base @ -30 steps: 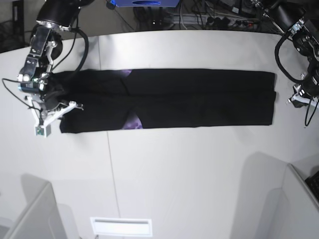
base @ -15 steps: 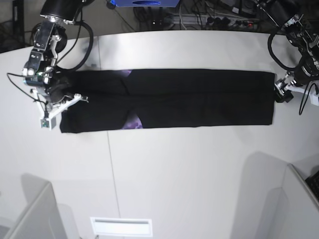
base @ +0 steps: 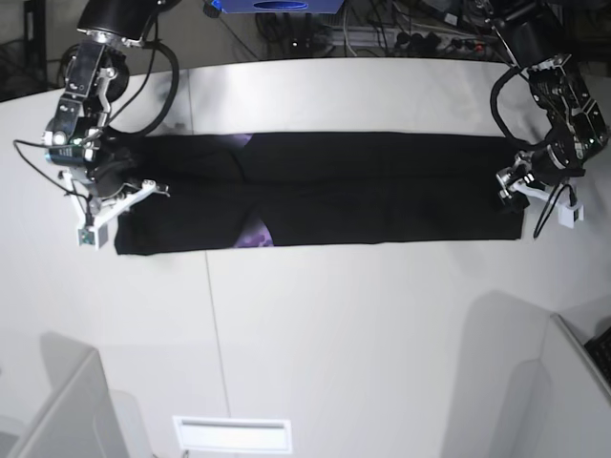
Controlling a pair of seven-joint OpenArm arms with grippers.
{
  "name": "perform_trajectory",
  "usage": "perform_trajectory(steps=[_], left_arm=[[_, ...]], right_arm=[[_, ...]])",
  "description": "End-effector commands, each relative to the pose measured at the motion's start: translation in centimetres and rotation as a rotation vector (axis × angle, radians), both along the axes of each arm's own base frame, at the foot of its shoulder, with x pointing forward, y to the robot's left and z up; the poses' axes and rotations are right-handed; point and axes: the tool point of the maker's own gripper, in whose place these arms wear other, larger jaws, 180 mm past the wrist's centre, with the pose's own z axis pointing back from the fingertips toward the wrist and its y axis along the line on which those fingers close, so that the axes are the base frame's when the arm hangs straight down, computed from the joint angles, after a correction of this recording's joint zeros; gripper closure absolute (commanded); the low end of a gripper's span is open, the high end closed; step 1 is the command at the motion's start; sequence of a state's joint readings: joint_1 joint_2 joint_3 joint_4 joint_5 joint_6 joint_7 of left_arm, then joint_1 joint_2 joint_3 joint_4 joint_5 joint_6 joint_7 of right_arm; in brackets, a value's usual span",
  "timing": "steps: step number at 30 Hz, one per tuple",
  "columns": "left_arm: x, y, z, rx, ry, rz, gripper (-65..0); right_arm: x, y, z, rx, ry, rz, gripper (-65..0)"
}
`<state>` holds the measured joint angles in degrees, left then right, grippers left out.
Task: Fold the T-shirt properly
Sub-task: 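Grasp the strip's ends with both grippers and pull it toward the table center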
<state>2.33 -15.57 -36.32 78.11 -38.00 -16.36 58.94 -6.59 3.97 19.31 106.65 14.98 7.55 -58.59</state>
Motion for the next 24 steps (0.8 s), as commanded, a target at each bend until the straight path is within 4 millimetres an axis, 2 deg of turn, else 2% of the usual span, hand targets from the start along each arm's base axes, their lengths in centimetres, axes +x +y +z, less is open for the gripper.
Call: perform_trajectory(steps=[1, 2, 5, 8, 11, 15, 17, 20, 24], left_arm=[[-0.5, -0.3, -0.6, -0.008, 0.043, -0.014, -50.5], [-0.6, -0.5, -0.9, -0.013, 0.051, -0.018, -49.5], [-0.9, -0.6, -1.4, -0.026, 0.064, -0.013, -40.6], [-1.1, -0.5, -2.0, -0.04, 0.079, 0.001, -23.5], [-1.6, -0.2, -3.2, -0.06, 0.098, 0.026, -1.6], [-1.8, 0.5, -4.1, -0.057, 0.084, 0.069, 0.0], [-1.8, 1.5, -3.9, -0.038, 0.083, 0.076, 0.0], [-1.8, 2.2, -3.4, -0.018, 0.074, 0.078, 0.0], [-1.1, 4.3, -1.5, 0.052, 0.026, 0.078, 0.0]], right_arm=[[0.8, -0.5, 1.2, -0.015, -0.046, -0.001, 0.0], [0.8, -0.5, 1.2, -0.015, -0.046, -0.001, 0.0], [0.7, -0.5, 1.2, -0.015, -0.045, -0.002, 0.0], [0.7, -0.5, 1.2, -0.015, -0.045, -0.002, 0.0], [0.7, -0.5, 1.2, -0.014, -0.046, -0.002, 0.0], [0.8, 0.0, 1.2, 0.015, -0.052, 0.003, 0.0], [0.5, -0.1, 1.2, 0.056, -0.056, -0.014, 0.0], [0.4, -0.1, 1.5, 0.144, -0.08, -0.04, 0.0], [0.2, -0.8, 1.7, 0.189, -0.098, -0.074, 0.0]])
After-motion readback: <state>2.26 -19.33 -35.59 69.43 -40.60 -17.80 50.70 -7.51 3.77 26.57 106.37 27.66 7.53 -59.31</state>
